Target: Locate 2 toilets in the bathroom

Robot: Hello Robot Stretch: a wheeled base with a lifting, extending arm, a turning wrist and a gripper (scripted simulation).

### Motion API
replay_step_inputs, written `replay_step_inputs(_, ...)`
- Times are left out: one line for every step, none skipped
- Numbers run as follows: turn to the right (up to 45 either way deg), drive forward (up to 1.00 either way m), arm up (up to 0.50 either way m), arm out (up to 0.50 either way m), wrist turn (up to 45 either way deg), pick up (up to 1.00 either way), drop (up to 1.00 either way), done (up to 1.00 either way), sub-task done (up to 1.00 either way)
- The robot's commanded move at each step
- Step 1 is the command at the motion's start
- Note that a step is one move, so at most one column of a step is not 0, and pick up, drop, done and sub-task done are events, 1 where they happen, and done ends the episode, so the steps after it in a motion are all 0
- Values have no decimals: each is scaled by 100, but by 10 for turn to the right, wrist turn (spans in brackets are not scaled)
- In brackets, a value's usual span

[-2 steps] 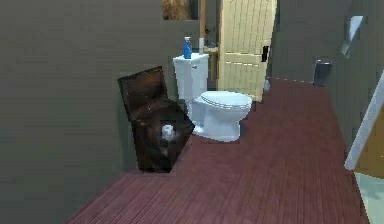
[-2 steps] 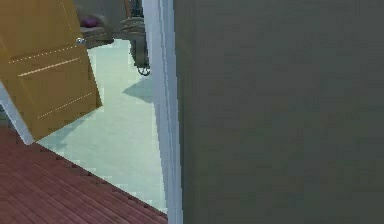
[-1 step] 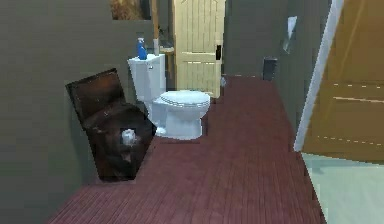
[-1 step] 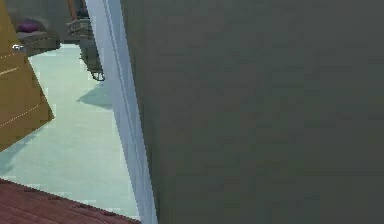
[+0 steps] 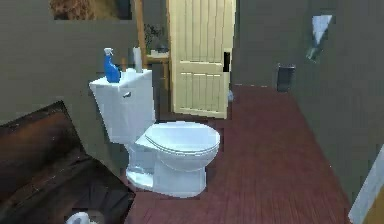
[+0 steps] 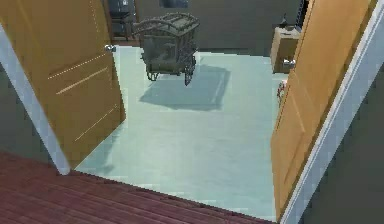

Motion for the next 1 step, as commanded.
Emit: replay_step_inputs(-360,0,0,0,0,0,0,0,0)
